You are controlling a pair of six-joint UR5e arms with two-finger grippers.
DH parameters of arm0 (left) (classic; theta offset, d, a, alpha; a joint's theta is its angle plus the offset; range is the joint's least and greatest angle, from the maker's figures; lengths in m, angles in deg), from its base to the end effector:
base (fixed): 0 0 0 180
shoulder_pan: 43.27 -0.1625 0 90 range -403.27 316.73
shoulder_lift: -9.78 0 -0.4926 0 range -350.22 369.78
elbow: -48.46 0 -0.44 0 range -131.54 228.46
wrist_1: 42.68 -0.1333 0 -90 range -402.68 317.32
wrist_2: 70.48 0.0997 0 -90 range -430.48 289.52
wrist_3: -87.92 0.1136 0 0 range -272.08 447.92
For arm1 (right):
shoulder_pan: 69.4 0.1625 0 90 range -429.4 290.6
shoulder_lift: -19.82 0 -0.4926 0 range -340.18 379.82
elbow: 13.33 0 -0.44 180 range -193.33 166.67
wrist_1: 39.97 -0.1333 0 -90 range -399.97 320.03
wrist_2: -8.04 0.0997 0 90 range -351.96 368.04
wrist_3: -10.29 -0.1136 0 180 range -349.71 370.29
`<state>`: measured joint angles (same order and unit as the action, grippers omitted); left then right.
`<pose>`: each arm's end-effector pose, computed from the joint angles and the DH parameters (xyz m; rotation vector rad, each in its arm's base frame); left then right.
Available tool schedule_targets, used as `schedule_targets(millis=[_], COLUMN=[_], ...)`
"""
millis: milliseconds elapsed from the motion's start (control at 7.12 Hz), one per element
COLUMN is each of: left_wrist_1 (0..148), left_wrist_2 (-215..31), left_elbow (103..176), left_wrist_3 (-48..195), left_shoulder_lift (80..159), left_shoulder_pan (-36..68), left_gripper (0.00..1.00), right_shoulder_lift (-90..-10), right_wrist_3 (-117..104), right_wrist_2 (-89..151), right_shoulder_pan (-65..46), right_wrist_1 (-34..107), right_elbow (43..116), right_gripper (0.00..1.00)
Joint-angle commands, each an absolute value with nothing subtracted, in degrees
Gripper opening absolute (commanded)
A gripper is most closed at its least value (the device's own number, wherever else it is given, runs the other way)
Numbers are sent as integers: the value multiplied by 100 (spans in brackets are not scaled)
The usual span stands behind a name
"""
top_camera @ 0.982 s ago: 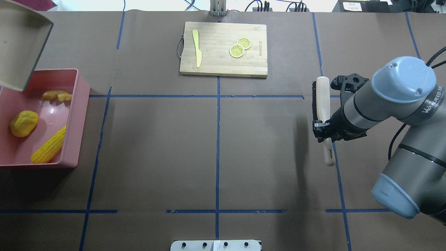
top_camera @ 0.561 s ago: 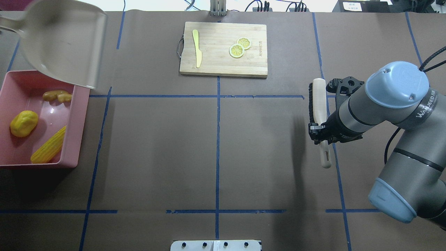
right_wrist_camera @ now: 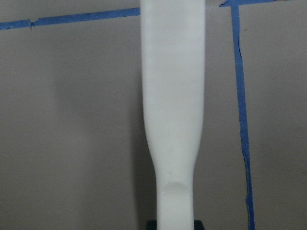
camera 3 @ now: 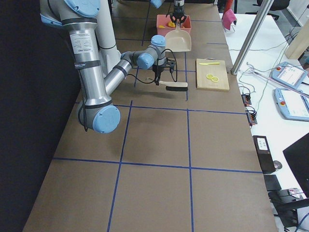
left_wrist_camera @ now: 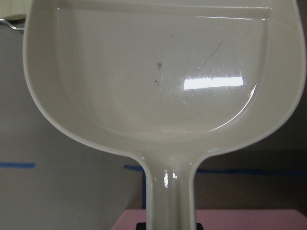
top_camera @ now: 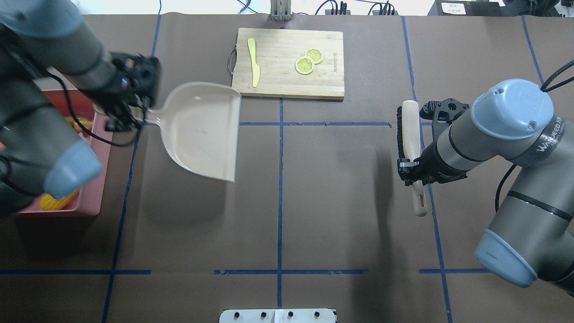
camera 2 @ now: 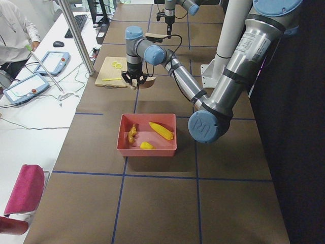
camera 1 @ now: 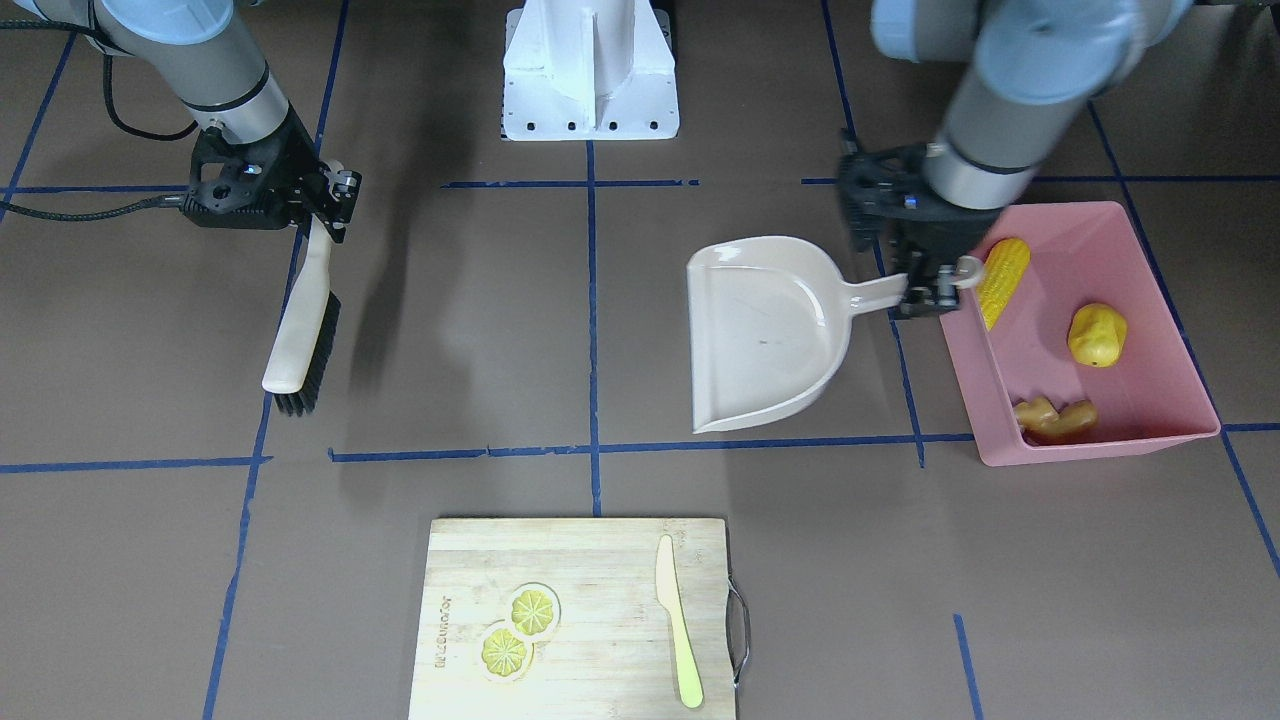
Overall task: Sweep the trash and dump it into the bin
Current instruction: 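Bring the empty dustpan back and lower it onto the table with the left gripper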
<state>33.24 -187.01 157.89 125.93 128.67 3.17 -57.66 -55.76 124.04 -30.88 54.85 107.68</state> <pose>0.4020 -0.5425 0.2931 0.6235 0.5270 1.4905 -0.3920 -0.4187 0.3577 -0.0288 -0.7933 0.0875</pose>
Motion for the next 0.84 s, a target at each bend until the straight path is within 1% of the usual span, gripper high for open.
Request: schedule_targets(millis=[0,140,281,561,702], left_wrist_1=[3361,3370,3544,3625,3625], left_wrist_2=[-18413,-18073,-17835,-17754,-17658], left_elbow=[15754,15771,15771,15763,15780], left_wrist_3=[11984,11878,11511,11367,11350], left_shoulder_lift=[12905,12896,12861,12852,12852], left_shoulder_pan=[-484,-590,-878,-978,-987], left_gripper=[12,26,32,38,57], right_shoulder_lift=[-5770,-5813,-5822,-5823,-5823], right_wrist_3=[-5572,-5589,-5607,-5616,-5607], right_wrist_2=[12397,12397,12397,12397,12397], right_shoulder_pan=[-3090,-3090,-3090,-3099,-3099], right_wrist_1=[5426,5295,5250,5250,5250], right_elbow=[10743,10726,10717,10682,10664], right_gripper=[1,1,1,1,1])
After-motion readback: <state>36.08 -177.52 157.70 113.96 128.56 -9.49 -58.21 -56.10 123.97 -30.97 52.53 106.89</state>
